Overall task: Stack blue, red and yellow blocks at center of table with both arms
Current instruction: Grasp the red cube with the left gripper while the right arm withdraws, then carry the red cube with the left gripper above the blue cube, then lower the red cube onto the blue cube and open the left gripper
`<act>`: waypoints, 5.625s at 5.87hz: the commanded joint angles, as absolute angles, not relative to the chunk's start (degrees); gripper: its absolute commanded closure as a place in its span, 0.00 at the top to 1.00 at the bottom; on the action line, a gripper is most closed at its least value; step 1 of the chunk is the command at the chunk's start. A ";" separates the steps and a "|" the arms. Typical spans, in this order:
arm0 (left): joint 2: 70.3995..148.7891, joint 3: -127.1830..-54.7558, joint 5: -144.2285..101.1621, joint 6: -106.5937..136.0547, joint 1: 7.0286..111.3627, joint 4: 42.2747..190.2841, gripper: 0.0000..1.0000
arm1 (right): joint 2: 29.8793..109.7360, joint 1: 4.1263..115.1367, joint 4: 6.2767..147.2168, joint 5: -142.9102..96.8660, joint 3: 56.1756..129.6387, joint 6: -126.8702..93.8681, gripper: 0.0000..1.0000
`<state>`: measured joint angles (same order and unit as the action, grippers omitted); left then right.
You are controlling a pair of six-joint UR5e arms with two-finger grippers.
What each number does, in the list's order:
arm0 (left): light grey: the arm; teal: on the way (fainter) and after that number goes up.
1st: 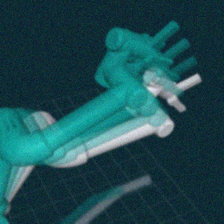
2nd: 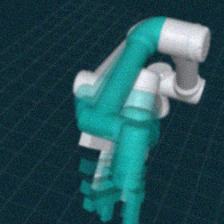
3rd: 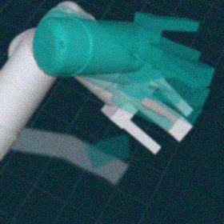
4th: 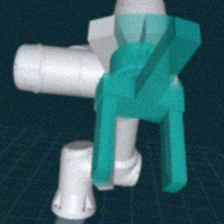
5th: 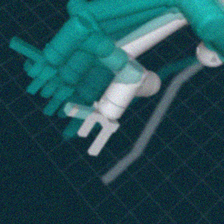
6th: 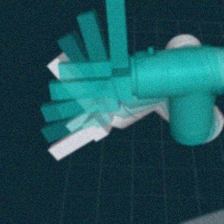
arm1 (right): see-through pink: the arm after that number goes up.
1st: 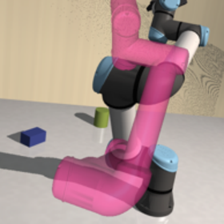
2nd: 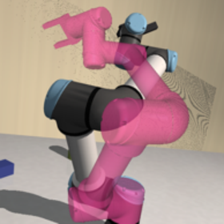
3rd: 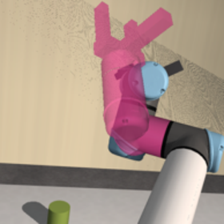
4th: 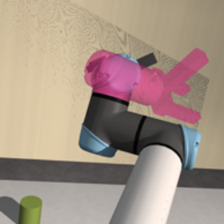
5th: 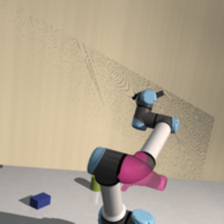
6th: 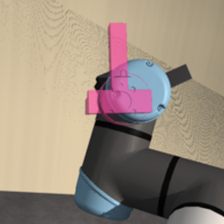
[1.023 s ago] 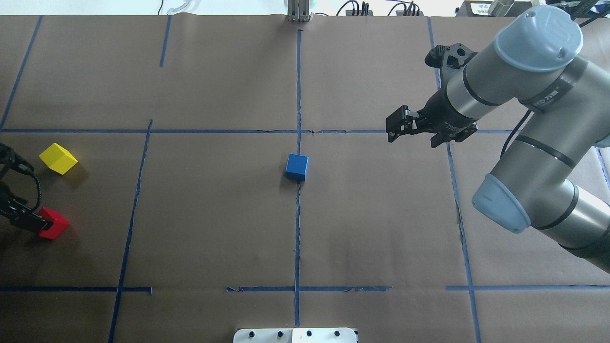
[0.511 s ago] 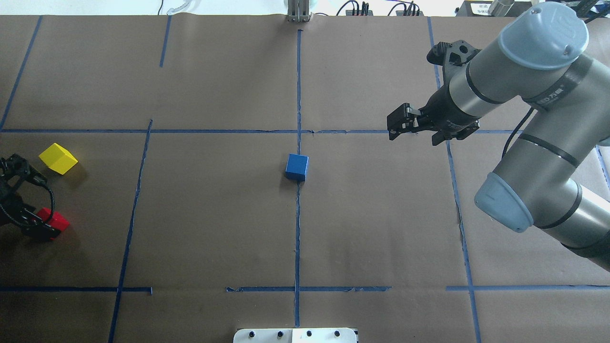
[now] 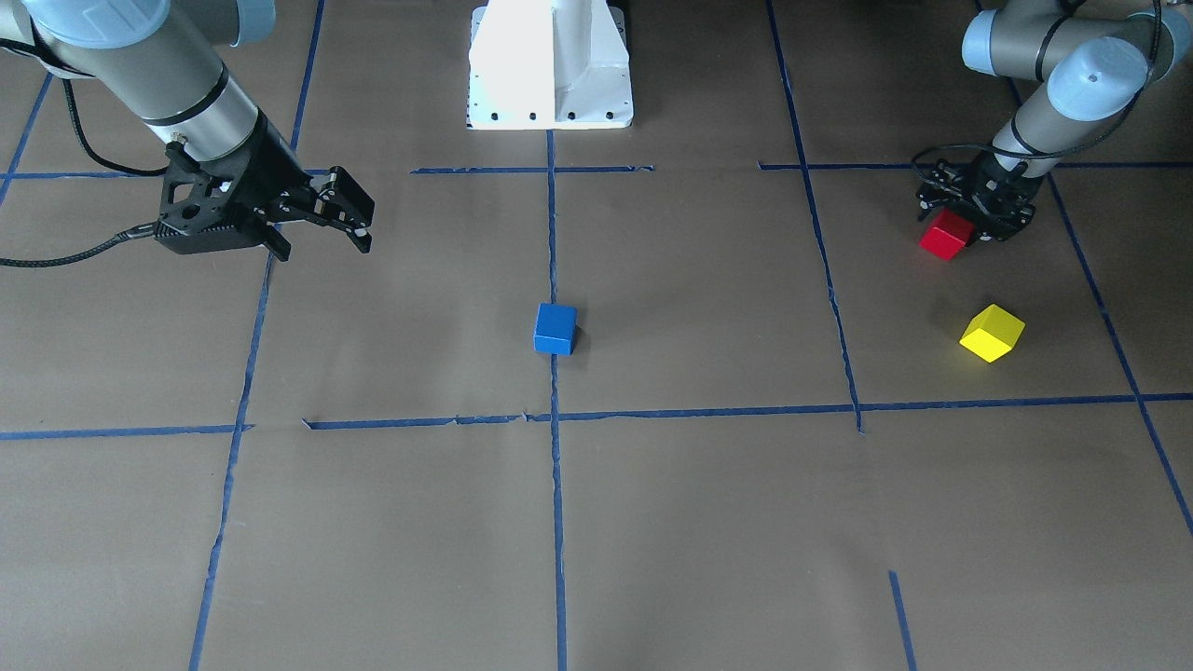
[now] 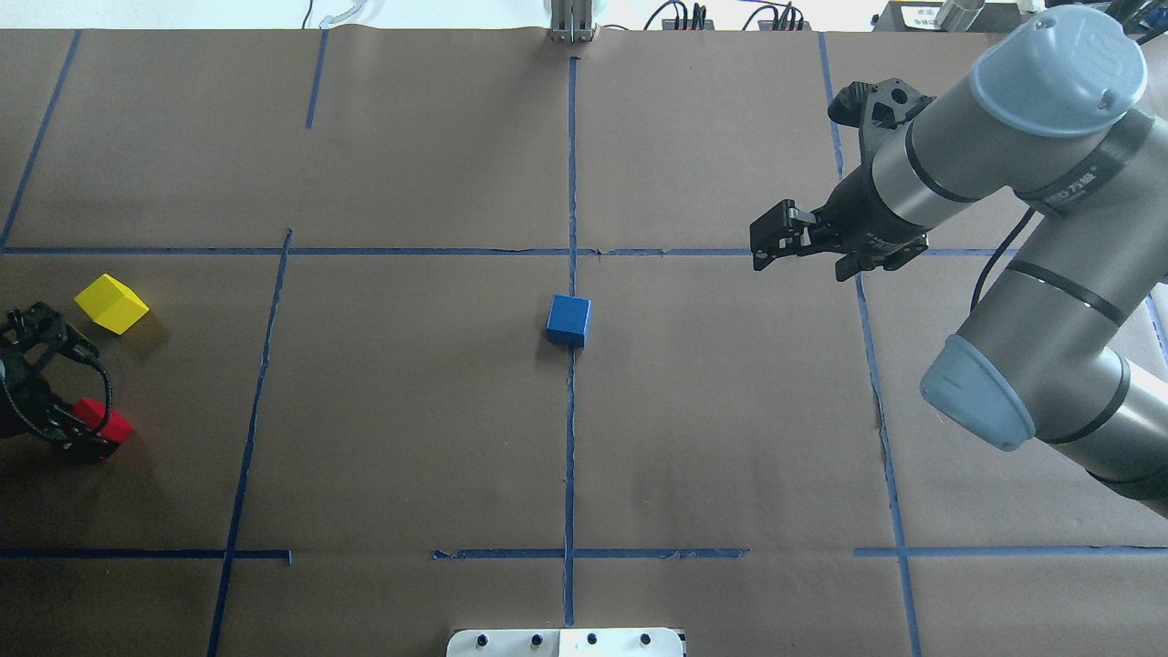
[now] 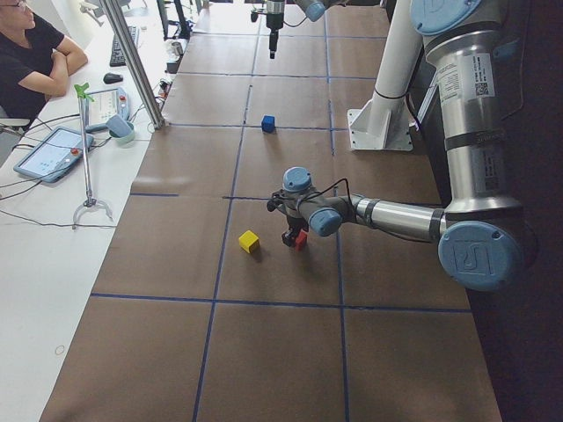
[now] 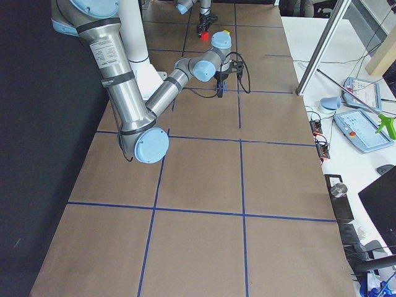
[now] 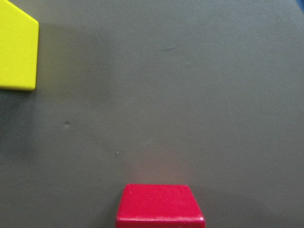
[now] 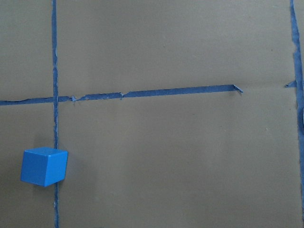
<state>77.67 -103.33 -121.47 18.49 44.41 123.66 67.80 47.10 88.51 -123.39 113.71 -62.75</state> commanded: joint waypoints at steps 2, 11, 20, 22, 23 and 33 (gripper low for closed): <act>78.83 -104.84 -121.90 19.24 45.08 123.23 0.00 | 69.16 47.20 88.50 -123.40 114.60 -62.75 1.00; 142.88 -85.91 -114.38 63.02 33.06 84.45 0.00 | 85.34 57.03 88.42 -127.62 119.71 -46.50 1.00; 145.11 -77.96 -109.95 57.22 31.64 90.79 0.04 | 84.46 56.60 88.42 -127.27 119.53 -46.49 1.00; 145.02 -77.96 -109.95 58.35 31.64 90.88 0.06 | 84.29 56.60 88.42 -127.27 119.44 -46.49 1.00; 145.11 -77.96 -109.95 59.23 31.55 91.05 0.09 | 84.29 56.60 88.42 -127.27 119.44 -46.49 1.00; 126.71 -98.32 -110.73 44.99 41.90 92.63 1.00 | 85.42 57.65 88.50 -127.27 119.36 -44.05 1.00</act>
<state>132.24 -94.98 -109.80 51.56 39.92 92.39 84.92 57.18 88.44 -127.32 119.42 -45.29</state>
